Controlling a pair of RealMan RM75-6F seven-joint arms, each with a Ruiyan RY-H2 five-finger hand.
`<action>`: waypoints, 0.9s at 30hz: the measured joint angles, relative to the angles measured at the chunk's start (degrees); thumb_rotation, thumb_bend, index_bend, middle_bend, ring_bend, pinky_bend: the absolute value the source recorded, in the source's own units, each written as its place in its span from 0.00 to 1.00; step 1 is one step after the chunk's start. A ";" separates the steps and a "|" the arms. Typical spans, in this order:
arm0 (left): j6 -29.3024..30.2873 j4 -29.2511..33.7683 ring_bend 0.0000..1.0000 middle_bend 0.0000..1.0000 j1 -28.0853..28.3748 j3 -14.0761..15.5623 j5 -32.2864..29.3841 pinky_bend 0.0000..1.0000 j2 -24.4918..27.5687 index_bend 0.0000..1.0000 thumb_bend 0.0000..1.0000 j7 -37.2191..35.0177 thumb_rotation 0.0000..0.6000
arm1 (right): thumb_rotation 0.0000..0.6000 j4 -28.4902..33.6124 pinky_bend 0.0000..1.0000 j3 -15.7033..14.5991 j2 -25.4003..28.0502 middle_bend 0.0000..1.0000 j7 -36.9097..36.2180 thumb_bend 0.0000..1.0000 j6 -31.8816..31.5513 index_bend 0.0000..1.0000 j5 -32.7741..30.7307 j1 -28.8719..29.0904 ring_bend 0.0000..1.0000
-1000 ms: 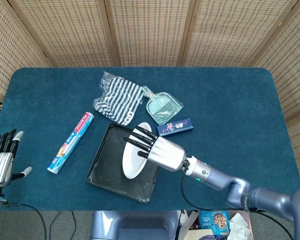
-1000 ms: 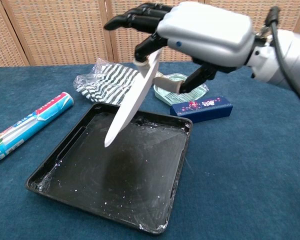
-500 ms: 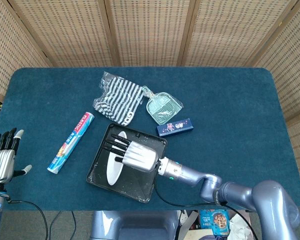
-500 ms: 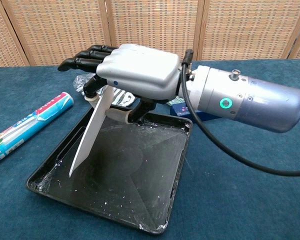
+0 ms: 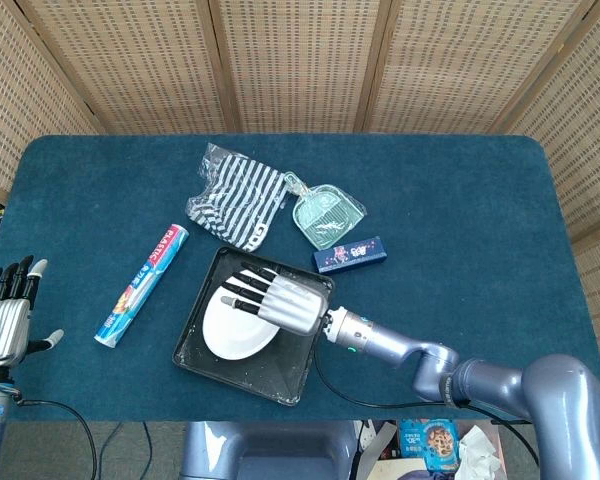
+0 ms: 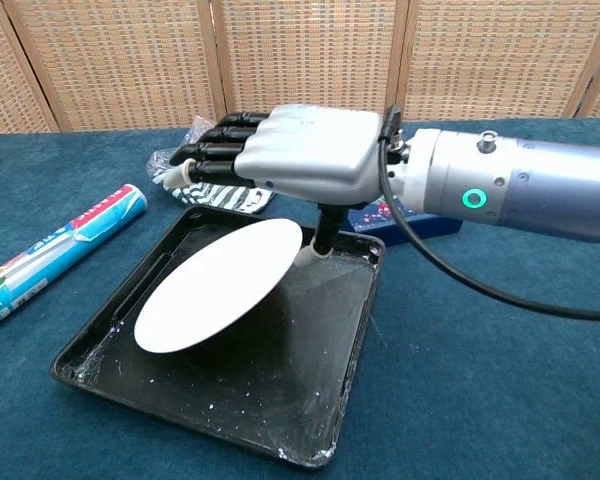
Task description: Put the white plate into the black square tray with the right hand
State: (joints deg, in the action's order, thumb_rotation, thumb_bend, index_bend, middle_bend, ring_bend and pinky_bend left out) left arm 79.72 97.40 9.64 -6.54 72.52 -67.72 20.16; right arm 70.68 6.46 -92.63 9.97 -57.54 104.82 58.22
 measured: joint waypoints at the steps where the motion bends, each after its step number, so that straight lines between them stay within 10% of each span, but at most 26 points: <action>1: 0.06 0.06 0.00 0.00 -0.01 0.06 0.09 0.00 0.02 0.00 0.00 -0.01 1.00 | 1.00 0.91 0.00 -0.11 1.06 0.00 0.95 0.00 -0.08 0.00 -0.20 -0.35 0.00; 17: 2.70 1.54 0.00 0.00 -0.97 1.52 3.82 0.00 0.69 0.00 0.00 -0.62 1.00 | 1.00 10.72 0.00 -6.11 23.53 0.00 12.25 0.00 -8.83 0.00 -4.28 -15.56 0.00; 27: 5.95 2.08 0.00 0.00 -2.51 2.83 7.79 0.00 1.14 0.00 0.00 -1.83 1.00 | 1.00 8.85 0.00 -6.54 23.10 0.00 4.13 0.00 -24.89 0.00 -13.15 -30.71 0.00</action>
State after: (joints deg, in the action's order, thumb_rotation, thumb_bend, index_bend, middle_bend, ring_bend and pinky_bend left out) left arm 85.66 99.48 7.13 -3.71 80.31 -66.58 18.33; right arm 79.52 -0.07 -69.53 14.09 -82.43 91.67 27.51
